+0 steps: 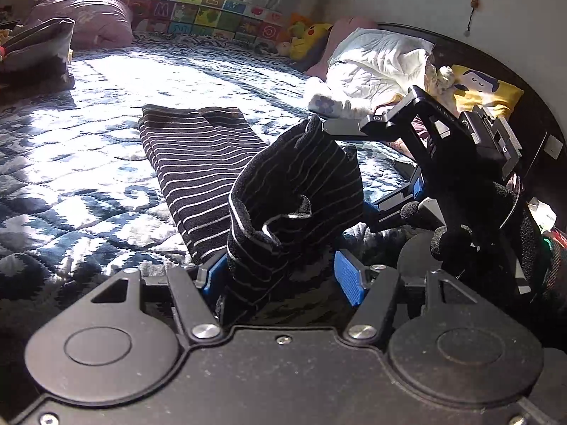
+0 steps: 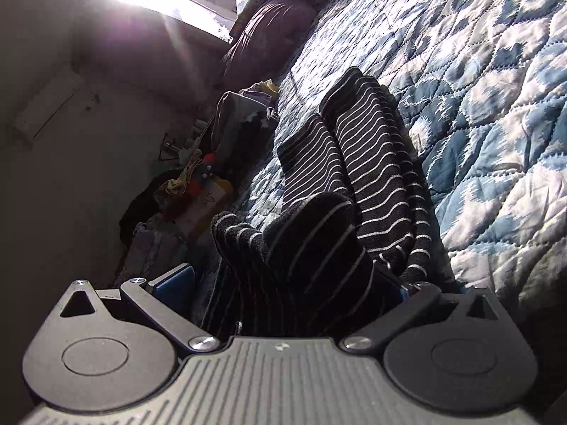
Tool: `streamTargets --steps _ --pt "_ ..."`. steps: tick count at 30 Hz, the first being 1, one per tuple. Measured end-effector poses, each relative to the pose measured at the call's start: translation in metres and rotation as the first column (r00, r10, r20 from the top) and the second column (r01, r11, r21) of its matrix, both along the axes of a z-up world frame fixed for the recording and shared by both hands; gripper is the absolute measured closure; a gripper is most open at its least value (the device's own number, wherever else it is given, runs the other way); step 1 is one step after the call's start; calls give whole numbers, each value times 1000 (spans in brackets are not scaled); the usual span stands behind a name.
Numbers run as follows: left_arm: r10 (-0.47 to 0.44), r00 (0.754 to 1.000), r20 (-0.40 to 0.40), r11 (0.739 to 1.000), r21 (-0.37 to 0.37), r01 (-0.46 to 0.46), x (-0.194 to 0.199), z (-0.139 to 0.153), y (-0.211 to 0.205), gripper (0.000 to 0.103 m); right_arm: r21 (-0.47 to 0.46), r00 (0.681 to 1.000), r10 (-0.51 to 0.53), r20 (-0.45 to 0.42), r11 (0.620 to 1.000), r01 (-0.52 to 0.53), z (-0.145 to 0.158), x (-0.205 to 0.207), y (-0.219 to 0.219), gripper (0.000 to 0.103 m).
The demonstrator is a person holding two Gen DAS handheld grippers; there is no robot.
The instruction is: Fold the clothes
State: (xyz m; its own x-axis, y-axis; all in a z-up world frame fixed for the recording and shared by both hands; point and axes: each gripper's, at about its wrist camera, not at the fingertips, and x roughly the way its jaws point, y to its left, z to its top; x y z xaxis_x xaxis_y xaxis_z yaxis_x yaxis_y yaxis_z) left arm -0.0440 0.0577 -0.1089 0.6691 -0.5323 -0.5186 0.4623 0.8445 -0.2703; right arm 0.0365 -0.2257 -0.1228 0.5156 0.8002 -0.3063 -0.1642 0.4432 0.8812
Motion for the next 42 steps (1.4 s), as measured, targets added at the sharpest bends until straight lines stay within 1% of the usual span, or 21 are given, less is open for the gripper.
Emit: streamTargets --steps 2,3,5,7,9,12,15,17,19,20,24,29,35,36,37,38,39,40,41,42 --pt "-65 998 12 998 25 64 -9 0 -6 41 25 1000 -18 -9 1000 18 5 -16 -16 1" --pt "-97 995 15 995 35 96 -14 0 -8 40 20 999 -32 -6 999 32 6 -22 -23 1" --pt "-108 994 15 994 4 108 -17 2 -4 39 9 998 -59 2 998 59 8 -33 -36 1" --pt "-103 995 16 994 -30 103 -17 4 0 39 -28 997 -82 14 996 82 9 -35 -41 1" --pt "-61 998 -1 995 -79 61 -10 7 9 39 -55 995 -102 7 993 102 4 -28 -43 1" --pt "0 1000 -31 989 -149 -5 1 11 22 38 -99 994 -110 15 989 111 -3 -15 -39 1" --pt "92 992 -89 981 -161 -105 23 11 33 38 -159 992 -116 44 980 122 -5 7 -29 1" --pt "172 975 -139 965 -175 -195 43 10 45 38 -190 990 -123 67 973 133 -6 25 -23 1" --pt "222 959 -177 943 -212 -258 63 9 58 38 -211 990 -120 78 968 134 -9 44 -16 3" --pt "245 948 -201 928 -234 -289 77 7 65 38 -221 989 -119 83 966 135 -10 54 -13 6" --pt "307 916 -258 893 -256 -371 125 -2 77 38 -253 990 -108 93 959 128 -17 93 -2 8" --pt "313 897 -312 870 -285 -403 172 -19 84 38 -262 993 -81 83 960 100 -24 135 6 8" --pt "280 900 -334 869 -310 -385 217 -33 84 40 -263 996 -3 92 964 27 -28 179 11 9" --pt "275 901 -337 869 -315 -383 224 -35 84 40 -255 996 11 89 967 12 -29 188 13 12" --pt "269 901 -340 869 -318 -379 231 -37 84 40 -246 996 25 86 969 -3 -31 196 15 21" --pt "258 909 -327 876 -317 -363 237 -38 82 41 -237 996 39 83 971 -18 -32 204 17 28" --pt "253 914 -318 883 -311 -352 243 -38 80 51 -223 996 50 70 974 -33 -35 210 17 40" --pt "249 914 -321 887 -303 -348 248 -39 79 65 -204 996 61 59 978 -48 -39 215 18 51" --pt "245 913 -325 891 -296 -344 253 -40 78 70 -193 996 70 51 979 -59 -41 218 18 55" --pt "233 916 -327 895 -296 -333 258 -41 77 75 -190 996 82 43 979 -72 -44 222 20 65"
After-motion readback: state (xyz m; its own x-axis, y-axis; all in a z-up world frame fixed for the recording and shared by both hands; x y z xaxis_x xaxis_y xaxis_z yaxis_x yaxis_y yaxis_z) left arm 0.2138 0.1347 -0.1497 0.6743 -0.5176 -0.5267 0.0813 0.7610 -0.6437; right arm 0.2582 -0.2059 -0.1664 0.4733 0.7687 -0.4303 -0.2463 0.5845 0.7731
